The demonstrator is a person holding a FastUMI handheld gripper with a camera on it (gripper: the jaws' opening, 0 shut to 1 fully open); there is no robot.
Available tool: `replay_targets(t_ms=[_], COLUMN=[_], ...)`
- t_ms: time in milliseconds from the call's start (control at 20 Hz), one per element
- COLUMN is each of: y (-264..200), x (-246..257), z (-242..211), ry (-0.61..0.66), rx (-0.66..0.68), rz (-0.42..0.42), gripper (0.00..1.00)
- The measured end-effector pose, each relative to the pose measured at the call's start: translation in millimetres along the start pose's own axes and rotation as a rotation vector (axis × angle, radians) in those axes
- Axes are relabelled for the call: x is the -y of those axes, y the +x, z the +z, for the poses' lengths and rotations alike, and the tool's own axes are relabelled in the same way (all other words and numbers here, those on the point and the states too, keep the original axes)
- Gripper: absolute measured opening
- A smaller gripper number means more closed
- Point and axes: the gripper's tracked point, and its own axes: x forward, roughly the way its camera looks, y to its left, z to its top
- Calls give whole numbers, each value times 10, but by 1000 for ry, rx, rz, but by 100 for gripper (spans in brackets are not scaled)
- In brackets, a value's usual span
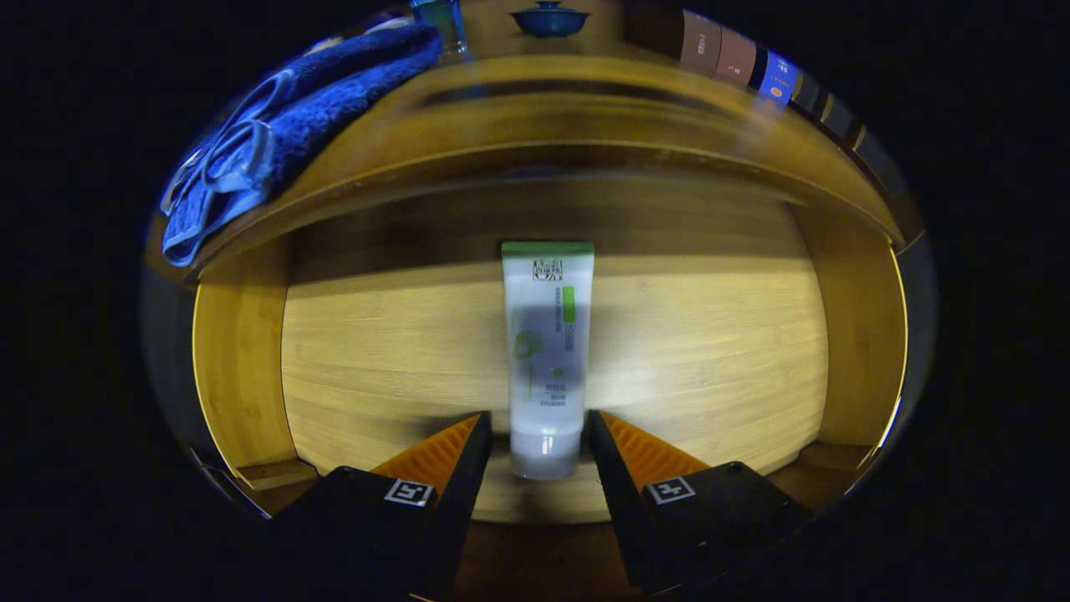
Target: Pull open the drawer, take out the items inside it, and place them on the countertop above the cabinet.
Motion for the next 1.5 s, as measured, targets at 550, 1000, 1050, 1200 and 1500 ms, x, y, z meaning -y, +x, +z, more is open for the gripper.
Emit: replay_targets(t_ms=[550,1000,1050,1200,1500], y=[28,-303,-393,-662,-1313], x=[34,-61,-55,-12,118], z=[60,-98,-144,-242,108], ry=[-55,-71,-66,-64,-48], rx=[1,75,87,140,294], rz=[20,124,135,154,160], gripper=[36,36,36,36,35])
